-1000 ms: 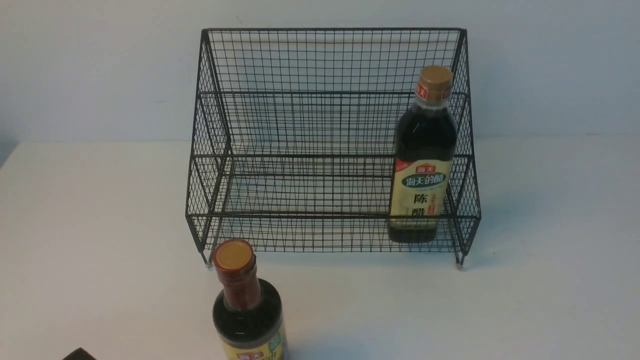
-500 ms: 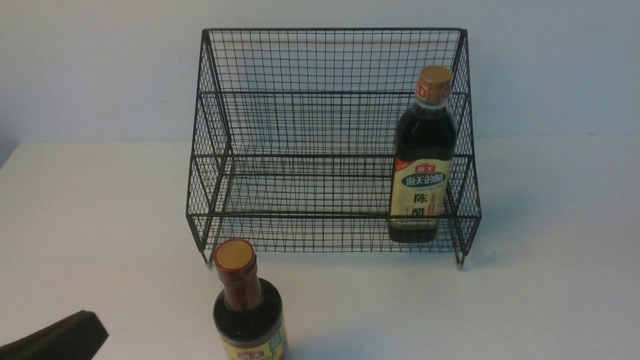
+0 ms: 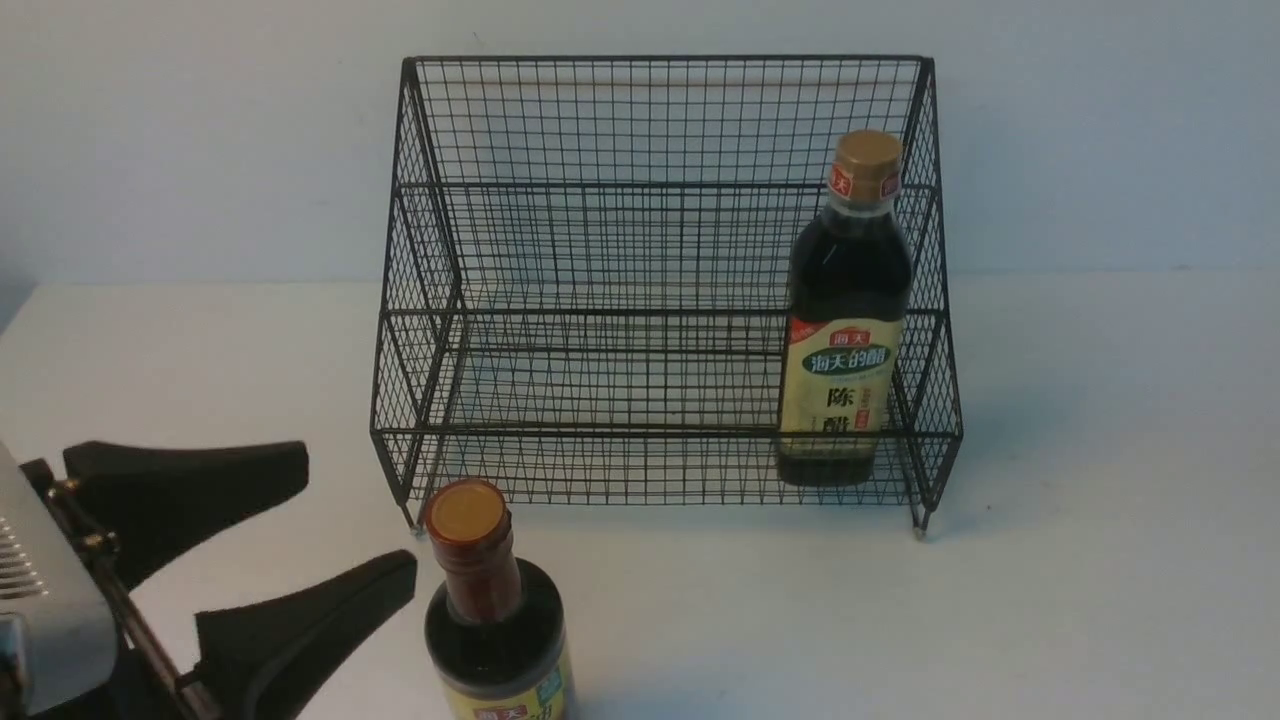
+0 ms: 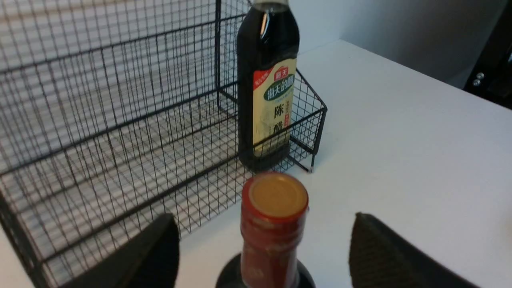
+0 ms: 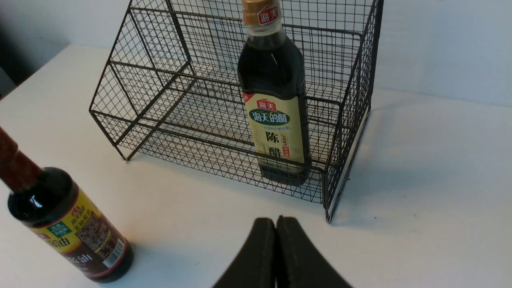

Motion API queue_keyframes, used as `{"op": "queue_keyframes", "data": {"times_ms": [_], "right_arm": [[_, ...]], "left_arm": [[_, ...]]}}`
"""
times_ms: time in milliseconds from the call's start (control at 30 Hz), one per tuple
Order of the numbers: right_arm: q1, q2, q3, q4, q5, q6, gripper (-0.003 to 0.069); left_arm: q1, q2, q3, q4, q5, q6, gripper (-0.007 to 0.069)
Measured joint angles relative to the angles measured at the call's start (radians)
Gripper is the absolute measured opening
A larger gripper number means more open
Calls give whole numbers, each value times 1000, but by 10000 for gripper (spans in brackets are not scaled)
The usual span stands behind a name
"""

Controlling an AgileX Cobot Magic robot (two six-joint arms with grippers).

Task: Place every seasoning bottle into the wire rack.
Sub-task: Use the left arm to grab the condiment bottle closest to it

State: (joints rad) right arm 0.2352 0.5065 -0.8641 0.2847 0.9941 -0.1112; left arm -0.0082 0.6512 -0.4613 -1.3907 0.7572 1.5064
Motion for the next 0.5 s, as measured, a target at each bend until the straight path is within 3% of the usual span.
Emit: {"op": "queue_keyframes", "data": {"times_ms": [133,500], "right_arm": [[0,0,0,0,-1,8,-15],[0,0,0,0,-8,9,-15]], "left_arm": [[0,73,0,-77,19,91,643],[0,282,0,-180,86,197,646]]}}
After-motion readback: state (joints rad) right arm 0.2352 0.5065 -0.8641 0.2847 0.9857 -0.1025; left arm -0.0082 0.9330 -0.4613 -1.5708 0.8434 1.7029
